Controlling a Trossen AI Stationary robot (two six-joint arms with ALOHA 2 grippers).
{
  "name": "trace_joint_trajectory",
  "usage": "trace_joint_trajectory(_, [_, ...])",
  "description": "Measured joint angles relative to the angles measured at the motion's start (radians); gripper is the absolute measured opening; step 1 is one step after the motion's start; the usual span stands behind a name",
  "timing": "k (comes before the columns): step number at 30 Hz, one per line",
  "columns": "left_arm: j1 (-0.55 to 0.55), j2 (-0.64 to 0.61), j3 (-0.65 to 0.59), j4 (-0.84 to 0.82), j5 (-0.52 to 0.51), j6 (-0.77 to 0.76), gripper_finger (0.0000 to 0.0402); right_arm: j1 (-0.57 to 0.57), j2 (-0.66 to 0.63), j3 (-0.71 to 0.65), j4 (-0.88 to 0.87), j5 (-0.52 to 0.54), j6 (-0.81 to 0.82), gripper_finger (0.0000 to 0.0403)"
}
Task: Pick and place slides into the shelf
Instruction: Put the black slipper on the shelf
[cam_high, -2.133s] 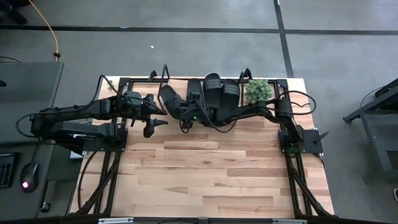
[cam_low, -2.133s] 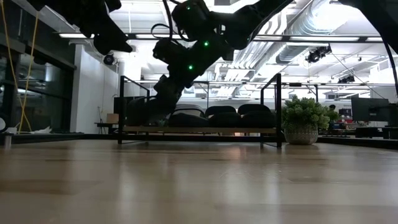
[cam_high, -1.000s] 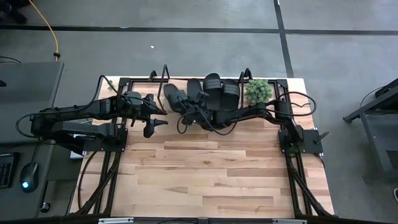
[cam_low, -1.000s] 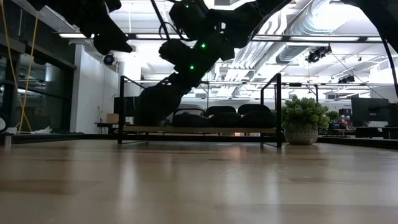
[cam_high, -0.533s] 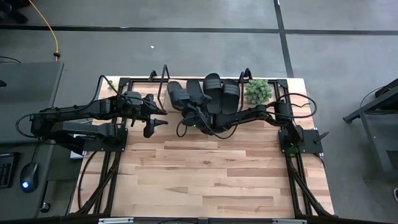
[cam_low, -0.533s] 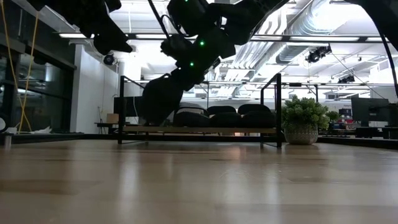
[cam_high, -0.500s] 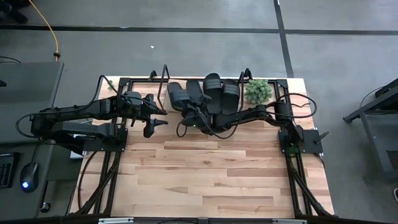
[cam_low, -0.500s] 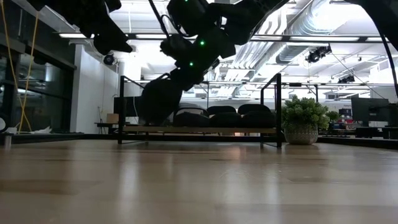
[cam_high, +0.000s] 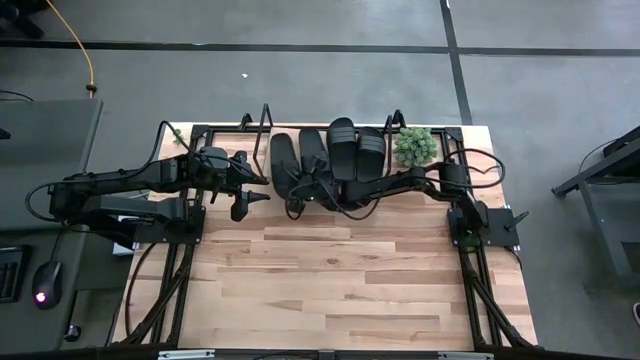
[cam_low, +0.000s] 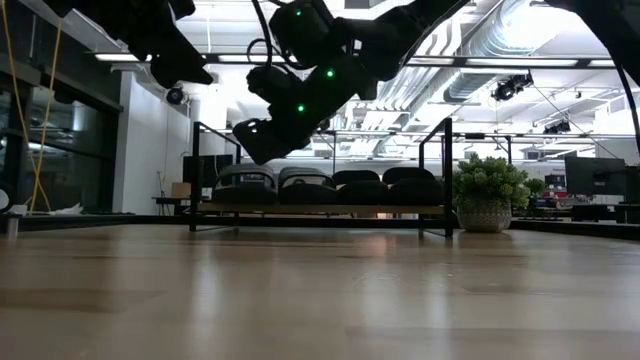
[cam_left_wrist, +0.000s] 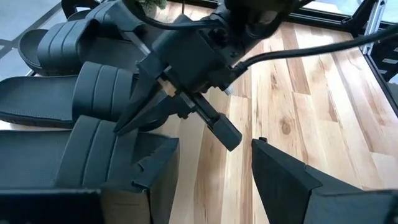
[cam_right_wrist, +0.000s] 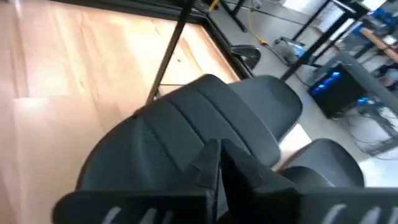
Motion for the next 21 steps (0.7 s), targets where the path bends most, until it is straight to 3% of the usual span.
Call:
trace_joint_trajectory(11, [0.0, 0.0, 0.0, 0.0, 0.0, 0.0, 0.0184, 0.004, -0.003, 0.028, -0.015, -0.25, -0.04, 0.0076])
trace_joint_trajectory(21, [0.0, 0.0, 0.0, 0.0, 0.0, -0.001, 0.0184, -0.03, 0.0, 0.033, -0.087, -0.297, -0.02, 0.0013])
